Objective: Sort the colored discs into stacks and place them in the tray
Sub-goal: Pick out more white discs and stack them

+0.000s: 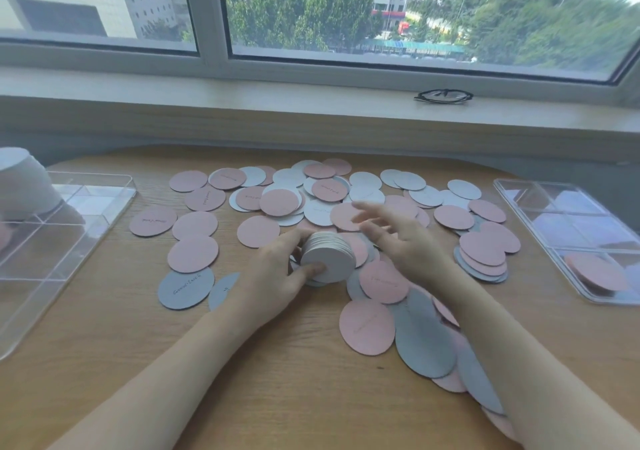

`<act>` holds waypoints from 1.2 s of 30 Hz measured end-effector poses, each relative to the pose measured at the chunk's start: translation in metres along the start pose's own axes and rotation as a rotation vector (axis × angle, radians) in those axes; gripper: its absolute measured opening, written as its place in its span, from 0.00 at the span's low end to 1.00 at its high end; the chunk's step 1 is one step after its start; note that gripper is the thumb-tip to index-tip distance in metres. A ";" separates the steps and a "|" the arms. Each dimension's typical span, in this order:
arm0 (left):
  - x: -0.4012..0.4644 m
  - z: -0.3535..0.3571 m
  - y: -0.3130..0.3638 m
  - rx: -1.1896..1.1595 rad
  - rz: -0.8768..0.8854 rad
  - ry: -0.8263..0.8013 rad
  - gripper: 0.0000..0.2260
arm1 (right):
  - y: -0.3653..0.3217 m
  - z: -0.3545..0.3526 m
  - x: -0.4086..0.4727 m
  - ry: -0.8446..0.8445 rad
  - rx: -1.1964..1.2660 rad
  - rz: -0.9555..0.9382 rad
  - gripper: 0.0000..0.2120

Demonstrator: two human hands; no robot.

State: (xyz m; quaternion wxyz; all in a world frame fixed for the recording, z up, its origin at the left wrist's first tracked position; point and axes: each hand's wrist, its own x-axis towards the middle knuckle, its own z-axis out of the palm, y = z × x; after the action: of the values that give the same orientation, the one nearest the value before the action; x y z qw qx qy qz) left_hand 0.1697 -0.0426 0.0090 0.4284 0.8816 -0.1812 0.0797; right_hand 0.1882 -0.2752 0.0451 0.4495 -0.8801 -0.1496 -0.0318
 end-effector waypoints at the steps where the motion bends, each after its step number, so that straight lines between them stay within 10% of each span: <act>1: 0.000 0.000 -0.001 -0.007 -0.007 -0.001 0.13 | 0.006 -0.007 0.010 0.088 -0.065 0.031 0.15; 13: 0.002 0.001 -0.005 -0.054 0.004 -0.011 0.12 | 0.031 -0.022 0.113 -0.243 -0.670 0.275 0.28; 21: 0.002 0.001 -0.005 -0.052 -0.003 -0.026 0.12 | 0.029 -0.024 0.109 -0.294 -0.558 0.232 0.12; 27: 0.002 0.001 -0.006 -0.046 0.008 -0.031 0.12 | 0.028 -0.023 0.108 -0.317 -0.657 0.236 0.29; 36: 0.002 0.001 -0.005 -0.046 0.014 -0.027 0.12 | 0.023 -0.022 0.092 -0.127 -0.429 0.237 0.20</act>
State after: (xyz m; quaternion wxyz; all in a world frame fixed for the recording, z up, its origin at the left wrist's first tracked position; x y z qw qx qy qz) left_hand 0.1736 -0.0407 0.0057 0.4456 0.8712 -0.1948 0.0667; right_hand 0.2841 -0.2840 0.0575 0.2426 -0.9670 -0.0632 0.0454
